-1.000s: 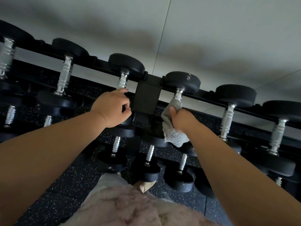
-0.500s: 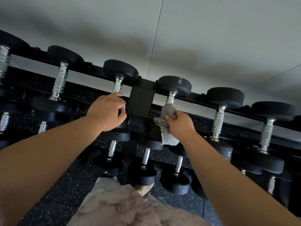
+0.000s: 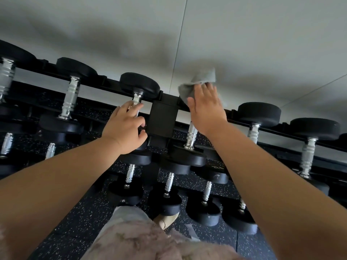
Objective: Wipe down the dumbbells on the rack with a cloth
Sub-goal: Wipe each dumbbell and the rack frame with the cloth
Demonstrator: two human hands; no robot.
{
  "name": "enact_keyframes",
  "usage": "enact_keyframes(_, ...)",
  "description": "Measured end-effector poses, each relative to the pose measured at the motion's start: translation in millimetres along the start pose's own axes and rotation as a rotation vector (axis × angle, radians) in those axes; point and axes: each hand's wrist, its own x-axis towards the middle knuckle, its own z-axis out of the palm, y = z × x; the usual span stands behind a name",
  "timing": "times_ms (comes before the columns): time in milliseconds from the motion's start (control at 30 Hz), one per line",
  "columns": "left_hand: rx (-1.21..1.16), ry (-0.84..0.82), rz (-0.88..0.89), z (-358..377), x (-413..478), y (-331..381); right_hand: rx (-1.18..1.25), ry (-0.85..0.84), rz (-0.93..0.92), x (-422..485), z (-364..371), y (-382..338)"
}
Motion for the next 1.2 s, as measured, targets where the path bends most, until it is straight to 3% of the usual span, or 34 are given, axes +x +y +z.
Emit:
enact_keyframes(133,-0.004,-0.035,-0.032,0.6,-0.3,-1.6,-0.173,-0.062,-0.212,19.9,-3.7,-4.6)
enact_keyframes(333,-0.041,-0.019,-0.045,0.8,0.3,-1.3,0.114,0.099,0.131,3.2,-10.0,39.7)
enact_keyframes(400,-0.051,-0.018,-0.047,1.0,0.9,-2.0,0.158,0.118,0.17,0.4,-10.1,43.0)
enact_keyframes(533,-0.056,-0.012,-0.041,2.7,0.8,-3.0,0.05,0.04,0.007,20.1,-12.3,23.0)
enact_keyframes(667,-0.052,-0.051,-0.043,1.9,1.8,-4.1,-0.358,-0.156,-0.232,52.5,-9.2,-7.4)
enact_keyframes(767,-0.056,-0.049,-0.038,0.6,1.8,-3.8,-0.43,-0.24,-0.331,63.6,-4.8,-8.2)
enact_keyframes(1067,-0.096,-0.076,-0.075,-4.1,1.1,-1.3,0.097,-0.133,0.02,29.1,-26.5,45.5)
enact_keyframes(1200,-0.097,-0.085,-0.077,-6.2,0.5,-0.1,-0.142,-0.161,-0.072,57.9,-12.1,21.8)
